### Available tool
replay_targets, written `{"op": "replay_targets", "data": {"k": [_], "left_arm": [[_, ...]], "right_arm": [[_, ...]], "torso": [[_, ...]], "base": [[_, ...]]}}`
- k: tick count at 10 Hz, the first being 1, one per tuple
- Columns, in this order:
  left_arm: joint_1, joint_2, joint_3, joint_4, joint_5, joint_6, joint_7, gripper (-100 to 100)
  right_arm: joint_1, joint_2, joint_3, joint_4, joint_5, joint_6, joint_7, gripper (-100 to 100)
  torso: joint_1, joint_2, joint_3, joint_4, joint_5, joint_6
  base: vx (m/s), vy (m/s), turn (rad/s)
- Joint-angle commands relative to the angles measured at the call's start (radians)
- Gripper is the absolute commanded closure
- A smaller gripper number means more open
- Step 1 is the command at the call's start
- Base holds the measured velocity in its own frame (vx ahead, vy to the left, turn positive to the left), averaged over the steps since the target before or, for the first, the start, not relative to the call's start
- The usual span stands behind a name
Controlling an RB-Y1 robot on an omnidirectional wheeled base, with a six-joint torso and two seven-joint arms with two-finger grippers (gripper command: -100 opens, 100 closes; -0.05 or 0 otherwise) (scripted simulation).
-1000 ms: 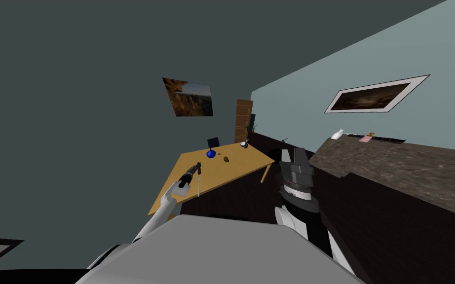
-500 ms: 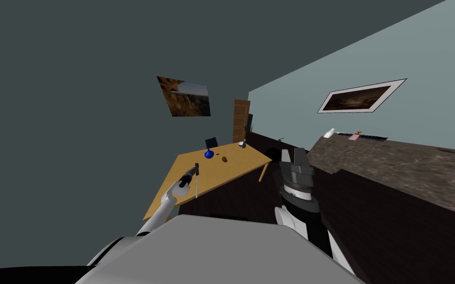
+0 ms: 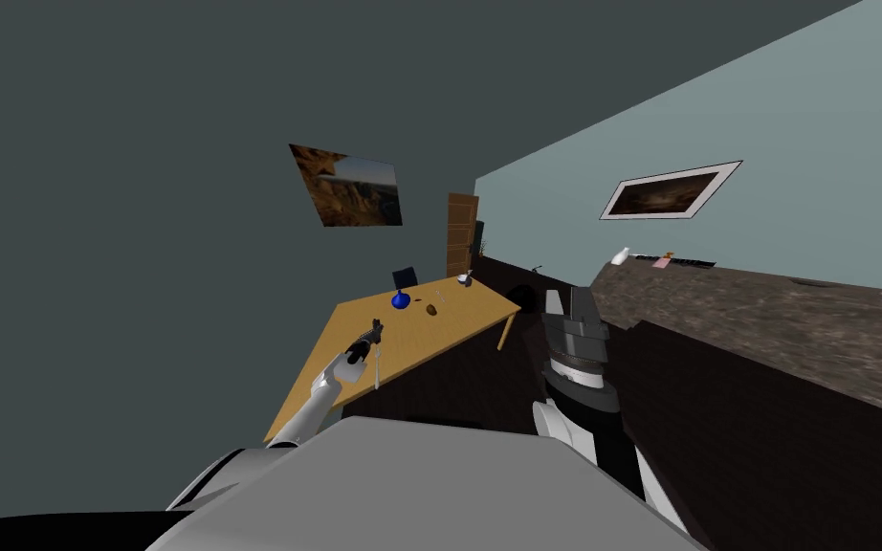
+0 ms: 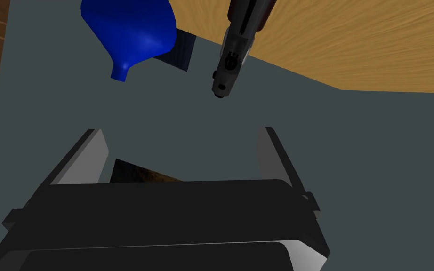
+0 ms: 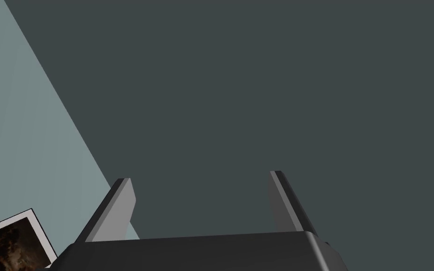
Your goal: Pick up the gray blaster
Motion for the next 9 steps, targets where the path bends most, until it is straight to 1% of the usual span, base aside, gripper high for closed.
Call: {"op": "replay_targets", "data": {"k": [1, 2, 3, 5, 7, 8, 9], "left_arm": [[-0.014, 0.003, 0.001, 0.04, -0.009, -0.001, -0.007, -100], [-0.027, 0.012, -0.004, 0.067, -0.021, 0.006, -0.016, -100], [-0.027, 0.012, -0.004, 0.08, -0.021, 0.006, -0.016, -100], [-0.048, 0.03, -0.014, 0.151, -0.043, 0.017, -0.032, -100], [-0.064, 0.046, -0.024, 0.206, -0.06, 0.024, -0.044, -100], [-0.064, 0.046, -0.024, 0.209, -0.06, 0.024, -0.044, -100], [-0.07, 0.054, -0.028, 0.232, -0.067, 0.027, -0.049, -100]], "right_arm": [[0.0, 0.0, 0.0, 0.0, 0.0, 0.0, 0.0, 0], [0.0, 0.0, 0.0, 0.0, 0.0, 0.0, 0.0, 0], [0.0, 0.0, 0.0, 0.0, 0.0, 0.0, 0.0, 0], [0.0, 0.0, 0.0, 0.0, 0.0, 0.0, 0.0, 0], [0.0, 0.0, 0.0, 0.0, 0.0, 0.0, 0.0, 0], [0.0, 0.0, 0.0, 0.0, 0.0, 0.0, 0.0, 0], [0.0, 0.0, 0.0, 0.0, 0.0, 0.0, 0.0, 0]], "torso": [[0.0, 0.0, 0.0, 0.0, 0.0, 0.0], [0.0, 0.0, 0.0, 0.0, 0.0, 0.0], [0.0, 0.0, 0.0, 0.0, 0.0, 0.0], [0.0, 0.0, 0.0, 0.0, 0.0, 0.0], [0.001, -0.001, -0.001, 0.0, 0.0, 0.0], [0.001, -0.002, -0.001, 0.0, 0.0, 0.0], [0.001, -0.001, -0.001, 0.0, 0.0, -0.001]], "base": [[0.009, 0.009, -0.049], [0.011, 0.008, -0.088], [0.012, 0.011, -0.043], [0.023, 0.013, -0.105], [0.033, 0.028, -0.112], [0.024, 0.021, -0.034], [0.024, 0.015, -0.038]]}}
